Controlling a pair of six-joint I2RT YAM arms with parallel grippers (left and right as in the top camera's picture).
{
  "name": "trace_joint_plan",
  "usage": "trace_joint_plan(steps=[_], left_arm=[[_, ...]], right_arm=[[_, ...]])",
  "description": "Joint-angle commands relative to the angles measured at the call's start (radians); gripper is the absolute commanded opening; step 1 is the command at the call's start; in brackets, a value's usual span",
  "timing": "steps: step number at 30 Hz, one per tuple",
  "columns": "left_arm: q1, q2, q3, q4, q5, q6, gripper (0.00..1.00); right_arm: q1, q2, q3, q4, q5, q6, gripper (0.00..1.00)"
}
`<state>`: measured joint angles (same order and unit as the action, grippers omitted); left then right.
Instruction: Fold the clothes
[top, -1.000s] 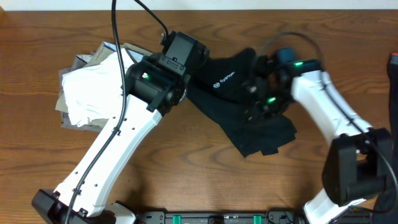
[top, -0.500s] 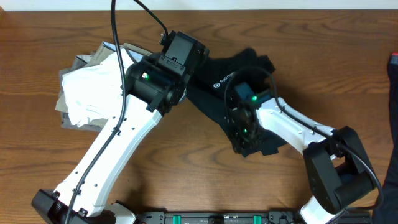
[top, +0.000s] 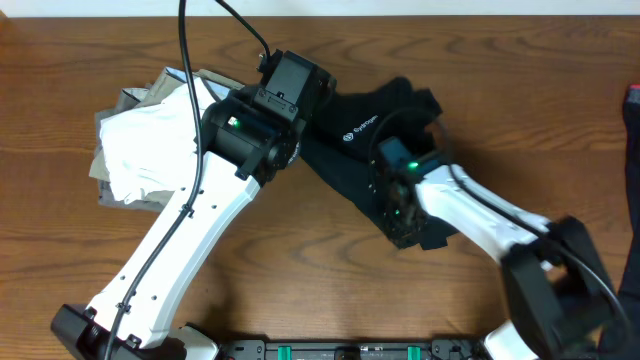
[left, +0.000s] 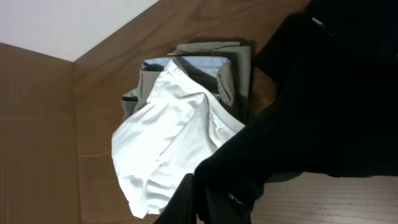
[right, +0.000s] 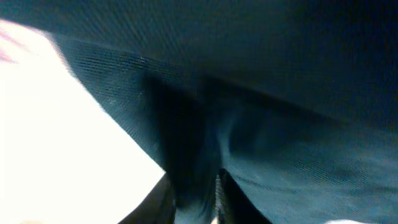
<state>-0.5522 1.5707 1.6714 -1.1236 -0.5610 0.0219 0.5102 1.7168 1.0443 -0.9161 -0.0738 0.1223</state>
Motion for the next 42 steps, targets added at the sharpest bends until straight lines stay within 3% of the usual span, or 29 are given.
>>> trace_joint_plan(steps=[1,9,10,13,15,19,23,26,37,42], left_arm=[[0.006,-0.026,0.031,0.004,-0.031,-0.019,0.07],[0.006,-0.026,0.031,0.012,-0.030,-0.019,0.07],[0.006,-0.026,0.031,0.012,-0.030,-0.019,0.07],[0.006,-0.026,0.031,0.011,-0.030,-0.019,0.07],[0.006,-0.026,0.031,0.011,-0.030,-0.019,0.07],[0.006,-0.026,0.031,0.013,-0.030,-0.019,0.08],[0.006,-0.026,0.031,0.016,-0.030,-0.019,0.09],[0.006,-0.026,0.031,0.019,-0.030,-0.019,0.11],[0.006,-0.026,0.031,0.038,-0.026,-0.019,0.12],[0.006,-0.026,0.031,0.038,0.000,-0.019,0.12]], right_arm=[[-0.075,-0.115,0.027,0.010,-0.036,-0.016,0.16],[-0.264,-0.124,0.022,0.081,-0.122,-0.055,0.12],[-0.268,-0.116,0.022,0.083,-0.186,-0.093,0.16],[-0.249,-0.108,0.022,0.059,-0.368,-0.230,0.47],[-0.213,-0.108,0.022,0.023,-0.358,-0.252,0.56],[-0.108,-0.107,0.003,-0.011,-0.264,-0.240,0.63],[-0.021,-0.101,-0.048,0.027,-0.019,-0.084,0.67],[0.000,-0.100,-0.096,0.065,0.010,-0.014,0.70],[0.039,-0.100,-0.224,0.171,-0.002,0.048,0.68],[0.069,-0.100,-0.224,0.208,0.000,0.049,0.57]])
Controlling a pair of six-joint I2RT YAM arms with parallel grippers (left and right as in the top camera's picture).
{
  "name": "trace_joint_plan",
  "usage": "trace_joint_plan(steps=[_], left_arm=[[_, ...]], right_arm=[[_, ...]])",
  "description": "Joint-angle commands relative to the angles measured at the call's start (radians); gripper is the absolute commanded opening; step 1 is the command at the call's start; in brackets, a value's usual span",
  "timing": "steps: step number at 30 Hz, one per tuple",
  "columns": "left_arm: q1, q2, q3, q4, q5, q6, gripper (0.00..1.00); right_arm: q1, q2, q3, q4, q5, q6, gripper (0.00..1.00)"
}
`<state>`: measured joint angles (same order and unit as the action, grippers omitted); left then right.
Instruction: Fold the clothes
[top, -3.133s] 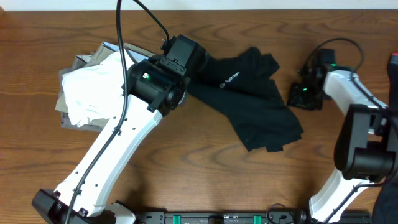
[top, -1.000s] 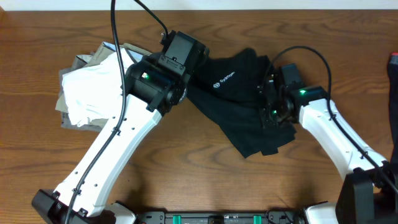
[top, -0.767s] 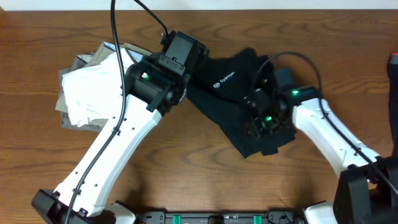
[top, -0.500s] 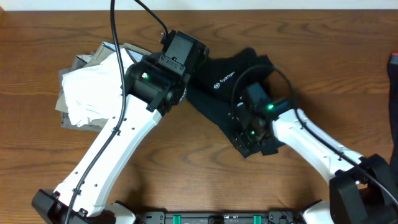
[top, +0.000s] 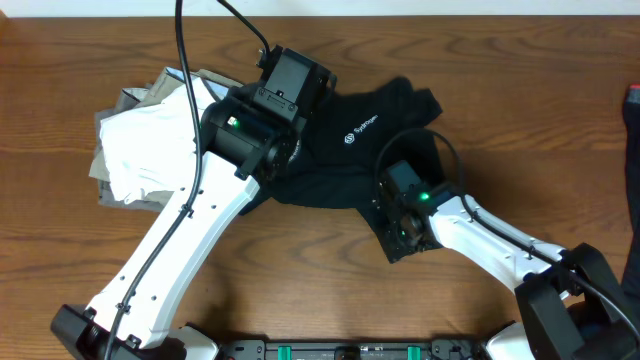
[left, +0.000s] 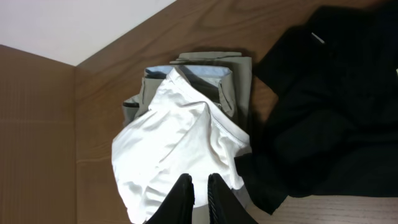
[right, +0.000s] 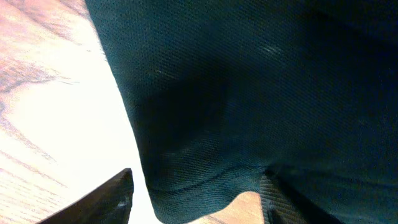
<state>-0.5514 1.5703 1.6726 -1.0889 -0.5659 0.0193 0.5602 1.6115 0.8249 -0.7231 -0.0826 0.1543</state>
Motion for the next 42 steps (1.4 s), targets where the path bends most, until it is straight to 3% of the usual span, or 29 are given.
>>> trace_joint_plan(steps=[1,4,7,9,13,15,23,32,33,37,42], left_arm=[[0.005,-0.026,0.030,0.003,0.005,-0.017,0.13],[0.005,-0.026,0.030,0.003,0.005,-0.017,0.13],[0.005,-0.026,0.030,0.003,0.005,-0.017,0.13],[0.005,-0.026,0.030,0.003,0.005,-0.016,0.13],[0.005,-0.026,0.030,0.003,0.005,-0.016,0.16],[0.005,-0.026,0.030,0.003,0.005,-0.016,0.16],[0.005,-0.026,0.030,0.002,0.035,-0.016,0.17],[0.005,-0.021,0.026,-0.029,0.154,-0.017,0.17],[0.006,-0.018,0.021,-0.035,0.175,-0.017,0.22],[0.006,-0.002,-0.008,-0.066,0.255,-0.024,0.25],[0.006,0.011,-0.068,-0.067,0.328,-0.058,0.36]], right_arm=[[0.023,0.006,-0.005,0.023,0.024,0.019,0.52],[0.024,0.012,-0.007,0.027,0.151,0.095,0.21],[0.016,0.017,-0.010,0.021,0.211,0.135,0.01],[0.005,0.013,-0.002,0.021,0.129,0.125,0.01],[-0.022,-0.023,0.059,0.002,-0.176,-0.060,0.01],[-0.045,-0.061,0.108,-0.042,-0.228,-0.109,0.01],[-0.220,-0.167,0.227,-0.132,-0.019,-0.128,0.01],[-0.363,-0.045,0.209,-0.101,0.133,-0.055,0.01],[-0.372,-0.030,0.209,-0.092,0.130,-0.043,0.01],[-0.389,0.015,0.209,-0.064,0.164,0.006,0.02],[-0.406,0.023,0.209,-0.024,0.169,0.038,0.02]])
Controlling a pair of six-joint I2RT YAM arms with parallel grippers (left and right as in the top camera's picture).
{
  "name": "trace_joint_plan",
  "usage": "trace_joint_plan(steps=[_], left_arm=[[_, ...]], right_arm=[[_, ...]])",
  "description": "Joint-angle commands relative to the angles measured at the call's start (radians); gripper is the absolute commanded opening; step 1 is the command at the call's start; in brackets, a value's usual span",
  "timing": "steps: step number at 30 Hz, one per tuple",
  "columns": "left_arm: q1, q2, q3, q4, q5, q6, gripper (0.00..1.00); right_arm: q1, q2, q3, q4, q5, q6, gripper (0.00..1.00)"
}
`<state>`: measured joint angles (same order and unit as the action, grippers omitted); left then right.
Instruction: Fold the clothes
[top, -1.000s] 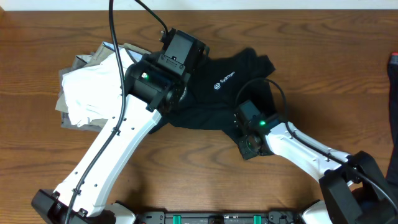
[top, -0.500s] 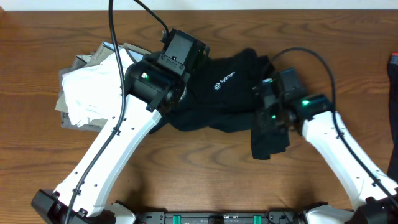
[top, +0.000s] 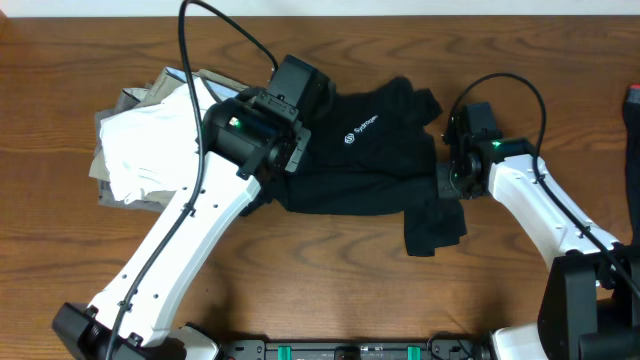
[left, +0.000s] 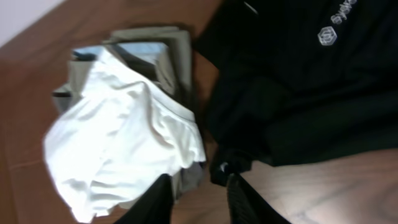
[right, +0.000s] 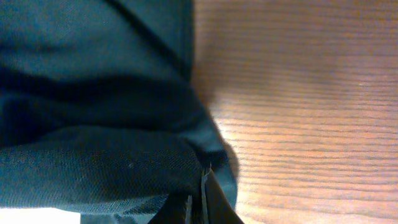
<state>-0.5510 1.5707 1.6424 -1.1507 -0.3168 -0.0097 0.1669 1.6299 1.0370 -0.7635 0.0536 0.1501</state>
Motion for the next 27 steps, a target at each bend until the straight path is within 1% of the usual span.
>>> trace_joint_plan(steps=[1,3,6,8,10,11,12,15,20,25,27], left_arm=[[0.006,0.014,-0.053,-0.003,0.099,-0.029,0.38],[0.006,0.021,-0.100,0.012,0.125,-0.029,0.43],[0.006,0.036,-0.176,0.031,0.130,-0.029,0.46],[0.006,0.048,-0.225,0.055,0.130,-0.029,0.55],[0.006,0.065,-0.280,0.102,0.130,-0.028,0.69],[0.007,0.074,-0.299,0.124,0.130,-0.028,0.72],[0.008,0.084,-0.320,0.144,0.130,-0.029,0.73],[0.009,0.123,-0.350,0.172,0.126,-0.029,0.74],[0.018,0.178,-0.351,0.228,0.123,-0.029,0.73],[0.018,0.187,-0.351,0.232,0.126,-0.029,0.63],[0.018,0.187,-0.351,0.220,0.126,-0.029,0.56]], right_arm=[[-0.013,0.005,-0.003,0.022,0.032,0.035,0.03],[-0.013,0.005,-0.003,0.025,0.032,0.035,0.03],[-0.013,0.005,-0.003,0.027,0.019,0.035,0.04],[-0.012,0.005,-0.003,0.027,0.016,0.035,0.04],[-0.011,0.005,-0.003,0.027,0.017,0.035,0.04],[-0.011,0.005,-0.003,0.027,0.017,0.035,0.04],[-0.011,0.005,-0.003,0.027,0.017,0.035,0.04],[-0.011,0.005,-0.003,0.024,0.012,0.036,0.04],[-0.011,0.005,-0.003,0.023,0.005,0.035,0.04],[-0.011,0.005,-0.003,0.023,0.005,0.035,0.04],[-0.011,0.005,-0.003,0.023,0.006,0.035,0.05]])
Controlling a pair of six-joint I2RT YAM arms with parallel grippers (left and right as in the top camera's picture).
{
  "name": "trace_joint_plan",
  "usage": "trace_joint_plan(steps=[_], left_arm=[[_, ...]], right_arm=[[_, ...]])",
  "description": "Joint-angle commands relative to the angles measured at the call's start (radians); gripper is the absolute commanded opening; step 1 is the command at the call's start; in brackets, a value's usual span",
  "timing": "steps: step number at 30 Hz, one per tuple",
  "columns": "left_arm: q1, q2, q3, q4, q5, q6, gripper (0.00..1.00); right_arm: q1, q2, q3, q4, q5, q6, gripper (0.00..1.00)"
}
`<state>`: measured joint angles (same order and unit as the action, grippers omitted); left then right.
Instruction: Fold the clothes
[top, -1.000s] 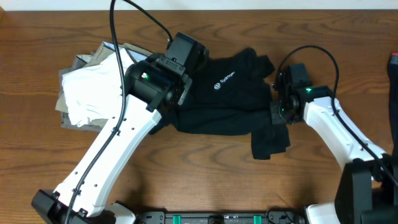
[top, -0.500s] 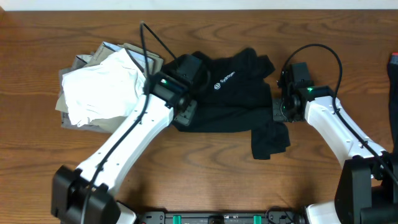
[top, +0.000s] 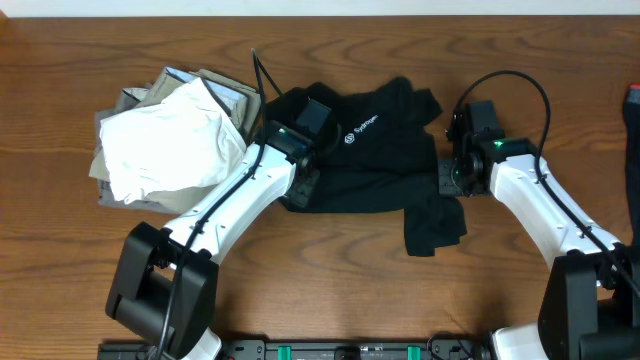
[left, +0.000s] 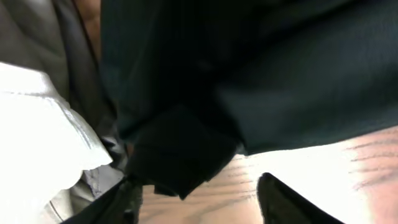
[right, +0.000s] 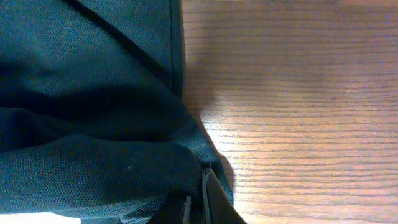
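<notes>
The black shirt (top: 372, 160) with a white logo (top: 362, 126) lies spread and rumpled at mid-table, one flap (top: 434, 228) trailing toward the front. My left gripper (top: 303, 186) is low at its left front edge. In the left wrist view the left gripper (left: 202, 208) is open wide, and a folded corner of the black shirt (left: 180, 158) sits just ahead of the gap. My right gripper (top: 449, 181) is at the shirt's right edge. The right gripper (right: 199, 202) is shut on the black shirt (right: 93, 124) there.
A pile of other clothes lies at the left: a white garment (top: 160, 146) on top of khaki ones (top: 120, 100), touching the shirt's left side. The white garment (left: 37, 130) shows beside my left finger. Bare wood table (top: 330, 290) lies in front.
My left gripper has come down from above the shirt to its left front corner and has opened wider. The right gripper remains shut on the shirt's right edge.
First the shirt hung bunched between both grippers, each shut on it. Then it lay spread, the left gripper nearly shut and empty above it, the right open at the front flap. Then the right was shut on the right edge. Now the left is low and open.
</notes>
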<state>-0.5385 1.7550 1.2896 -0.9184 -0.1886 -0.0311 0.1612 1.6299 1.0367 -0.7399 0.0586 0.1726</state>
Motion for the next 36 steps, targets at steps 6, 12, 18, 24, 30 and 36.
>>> trace_joint_plan(steps=[6,12,18,24,30,36], left_arm=[[0.005,0.003,-0.027,0.020,-0.002,0.005,0.38],[0.005,0.006,-0.032,0.042,-0.002,0.069,0.37],[0.005,0.006,-0.032,0.069,-0.002,0.091,0.35],[0.005,0.006,-0.032,0.068,-0.002,0.091,0.13],[0.005,0.010,-0.046,0.077,0.002,0.091,0.34],[0.005,0.024,-0.064,0.100,0.002,0.091,0.28]], right_arm=[[-0.006,0.005,-0.003,0.000,0.001,0.013,0.06],[-0.006,0.005,-0.003,0.000,0.001,0.013,0.05],[-0.006,0.005,-0.003,0.000,0.001,0.013,0.05],[-0.005,0.005,-0.003,0.000,0.000,0.013,0.04],[-0.006,0.005,-0.003,0.000,0.000,0.014,0.04],[-0.006,0.005,-0.003,0.000,0.000,0.013,0.04]])
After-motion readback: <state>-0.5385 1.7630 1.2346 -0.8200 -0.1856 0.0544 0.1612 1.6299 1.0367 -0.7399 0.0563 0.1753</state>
